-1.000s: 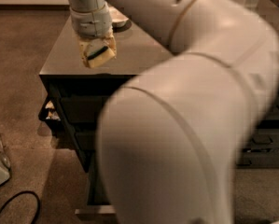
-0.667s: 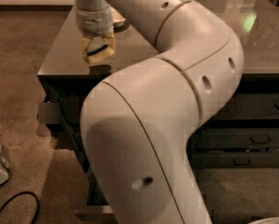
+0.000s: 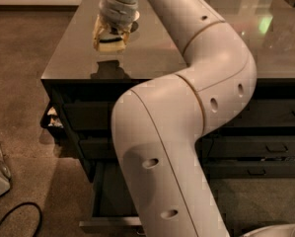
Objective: Pick sponge from bottom drawer and place on counter
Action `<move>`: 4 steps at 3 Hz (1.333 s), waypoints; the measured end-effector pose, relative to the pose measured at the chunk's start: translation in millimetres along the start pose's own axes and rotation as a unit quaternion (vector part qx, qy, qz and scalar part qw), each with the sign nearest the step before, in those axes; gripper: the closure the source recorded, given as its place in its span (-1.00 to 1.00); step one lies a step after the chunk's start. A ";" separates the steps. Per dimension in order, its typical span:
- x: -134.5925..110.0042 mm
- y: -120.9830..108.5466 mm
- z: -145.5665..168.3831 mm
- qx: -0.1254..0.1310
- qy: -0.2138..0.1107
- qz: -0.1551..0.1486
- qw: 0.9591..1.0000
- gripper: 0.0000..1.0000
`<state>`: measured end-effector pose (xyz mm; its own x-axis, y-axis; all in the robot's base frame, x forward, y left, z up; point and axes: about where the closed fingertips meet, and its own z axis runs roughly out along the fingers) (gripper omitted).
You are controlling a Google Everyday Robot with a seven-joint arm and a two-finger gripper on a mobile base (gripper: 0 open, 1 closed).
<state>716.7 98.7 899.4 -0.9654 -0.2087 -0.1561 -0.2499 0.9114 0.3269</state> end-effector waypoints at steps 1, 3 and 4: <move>-9.8 -3.6 1.6 -0.048 -0.007 0.012 0.999 -0.29; -20.9 -13.2 12.8 -0.082 -0.012 0.027 0.996 -1.00; -21.0 -13.2 12.8 -0.082 -0.012 0.027 0.996 -1.00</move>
Offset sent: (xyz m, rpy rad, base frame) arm 0.0499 -0.0180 0.0054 0.1683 0.0955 -0.0203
